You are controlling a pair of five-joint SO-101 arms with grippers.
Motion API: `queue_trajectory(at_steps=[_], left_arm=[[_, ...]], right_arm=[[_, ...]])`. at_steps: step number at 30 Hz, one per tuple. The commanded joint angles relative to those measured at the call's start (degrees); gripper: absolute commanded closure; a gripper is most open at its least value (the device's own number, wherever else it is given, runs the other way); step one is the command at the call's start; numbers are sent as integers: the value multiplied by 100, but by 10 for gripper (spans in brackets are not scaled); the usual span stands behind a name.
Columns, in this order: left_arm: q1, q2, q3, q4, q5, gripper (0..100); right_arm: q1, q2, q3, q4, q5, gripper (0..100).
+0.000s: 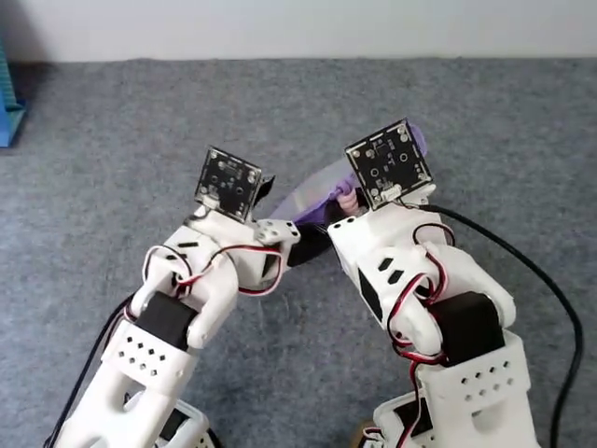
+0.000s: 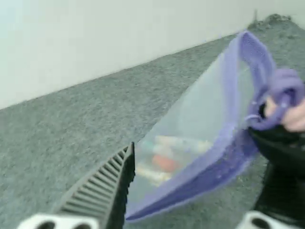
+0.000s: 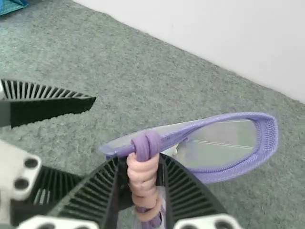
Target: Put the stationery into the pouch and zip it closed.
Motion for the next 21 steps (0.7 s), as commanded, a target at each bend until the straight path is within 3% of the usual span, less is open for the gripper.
queue_trajectory(at_steps=[1,9,16,21], left_arm=[[229,-158,163,-571,-97,666],[360,-158,892,-2198,-826,832],[993,-167,989,-2365,-967,856],[1037,-167,989,-2365,-949,856]], right_arm=[[31,40,-413,22,62,991],[31,4,-624,505,62,991],[22,4,-624,505,62,991],[31,-4,-624,505,62,991]])
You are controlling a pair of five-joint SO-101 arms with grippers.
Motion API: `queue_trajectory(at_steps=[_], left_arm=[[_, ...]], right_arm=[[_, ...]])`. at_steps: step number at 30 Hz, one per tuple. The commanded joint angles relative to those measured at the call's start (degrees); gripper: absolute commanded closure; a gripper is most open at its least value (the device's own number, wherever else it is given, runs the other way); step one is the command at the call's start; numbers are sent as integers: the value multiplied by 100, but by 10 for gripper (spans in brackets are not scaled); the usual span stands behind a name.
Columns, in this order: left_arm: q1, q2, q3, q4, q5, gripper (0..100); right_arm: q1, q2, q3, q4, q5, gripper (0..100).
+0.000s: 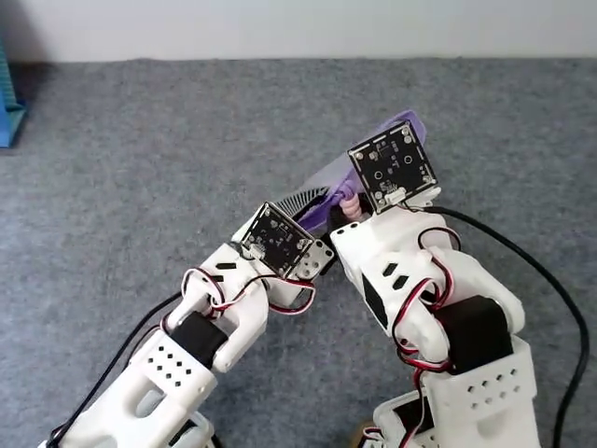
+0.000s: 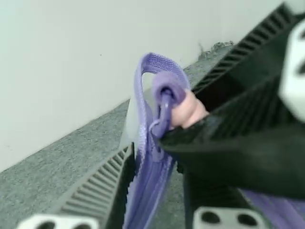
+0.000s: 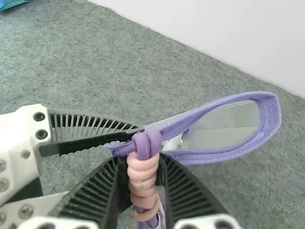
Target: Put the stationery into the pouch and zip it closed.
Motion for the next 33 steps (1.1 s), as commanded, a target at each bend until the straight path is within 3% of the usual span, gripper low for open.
queue_trajectory(at_steps=[1,7,17,26,33], left_arm=[[70,-185,-66,-167,-35,857],[70,-220,-66,-167,-53,992],[53,-237,-66,-132,-62,988],[-70,-237,-66,-114,-62,989],[-123,-273,-75,334,-62,989]], right_arm=[[40,-4,-352,22,53,991],[92,-4,-360,-31,53,991],[910,75,-352,-769,53,991],[1499,804,-360,-1903,598,991],[1886,1525,-360,-2545,607,991]])
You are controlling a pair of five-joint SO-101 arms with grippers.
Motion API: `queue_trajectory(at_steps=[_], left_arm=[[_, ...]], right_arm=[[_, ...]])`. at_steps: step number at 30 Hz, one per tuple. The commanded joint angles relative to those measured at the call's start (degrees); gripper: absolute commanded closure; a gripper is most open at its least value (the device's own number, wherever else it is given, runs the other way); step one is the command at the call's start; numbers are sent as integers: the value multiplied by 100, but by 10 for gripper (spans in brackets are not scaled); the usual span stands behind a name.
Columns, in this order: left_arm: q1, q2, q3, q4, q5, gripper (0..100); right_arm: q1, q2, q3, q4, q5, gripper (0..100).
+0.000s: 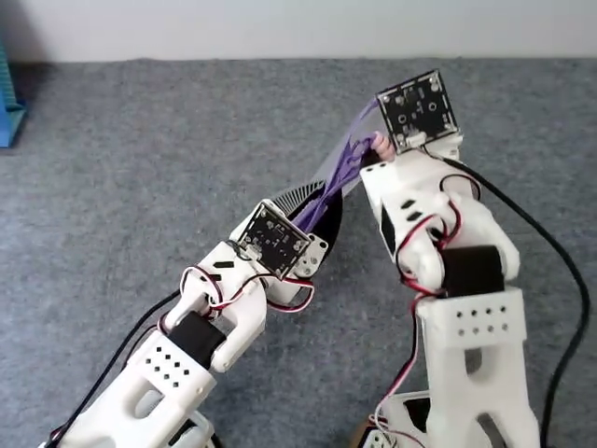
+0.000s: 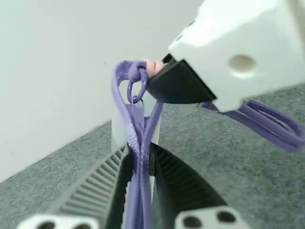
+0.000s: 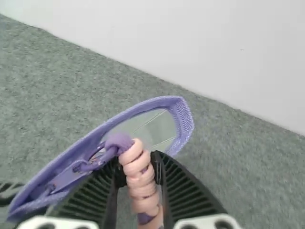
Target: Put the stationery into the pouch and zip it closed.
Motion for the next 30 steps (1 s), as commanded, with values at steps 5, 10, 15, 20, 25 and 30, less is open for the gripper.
queue_trajectory(at_steps=[5,10,15,20,25,30], left_arm=[[-18,-703,-22,756,-35,989],[-62,-905,136,818,-35,989],[-35,-1134,163,835,-35,989],[-18,-1477,171,1345,-35,989],[-44,-1864,277,1793,-35,989],[-35,-2453,716,1793,-35,989]], right_arm=[[567,532,-369,-866,35,991],[514,585,-598,-848,35,991],[743,980,-703,-963,316,991],[1059,1877,-1152,-1657,360,991],[1270,2976,-2295,-1666,360,991],[1429,3820,-3209,-1525,360,991]])
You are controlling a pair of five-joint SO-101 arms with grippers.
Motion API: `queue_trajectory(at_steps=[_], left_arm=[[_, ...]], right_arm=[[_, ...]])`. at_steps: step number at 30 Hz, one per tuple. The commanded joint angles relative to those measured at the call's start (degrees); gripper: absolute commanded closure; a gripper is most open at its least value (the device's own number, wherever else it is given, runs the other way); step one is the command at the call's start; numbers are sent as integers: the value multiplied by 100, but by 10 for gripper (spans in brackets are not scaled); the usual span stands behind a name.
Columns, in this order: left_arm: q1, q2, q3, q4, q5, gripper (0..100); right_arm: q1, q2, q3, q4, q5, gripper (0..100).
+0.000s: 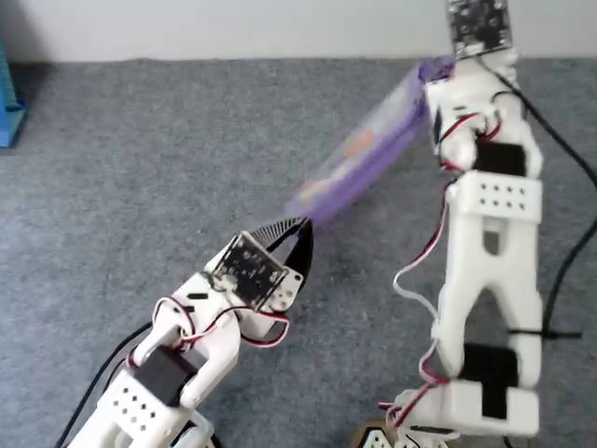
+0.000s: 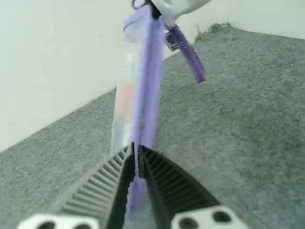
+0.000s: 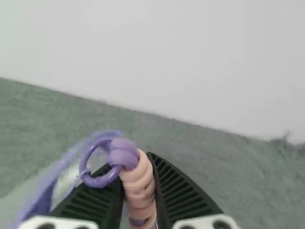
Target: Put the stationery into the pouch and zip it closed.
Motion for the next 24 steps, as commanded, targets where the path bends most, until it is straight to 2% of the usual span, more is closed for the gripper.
queue_trajectory(at_steps=[1,7,13,15,20,24], left_arm=[[-9,-501,119,18,-44,989],[-35,-791,207,-9,-53,981],[-44,-826,207,-18,-9,809],[-44,-826,207,-158,0,779],[-44,-782,207,-686,-18,779],[-44,-782,215,-756,0,779]], right_arm=[[13,215,-809,154,35,991],[-426,-163,-1266,1244,-167,991],[-971,-1033,-1275,2149,-343,991],[-1174,-1323,-1275,2422,-343,991],[-1657,-1877,-1275,2862,-299,991],[-1903,-2141,-1284,3037,-299,991]])
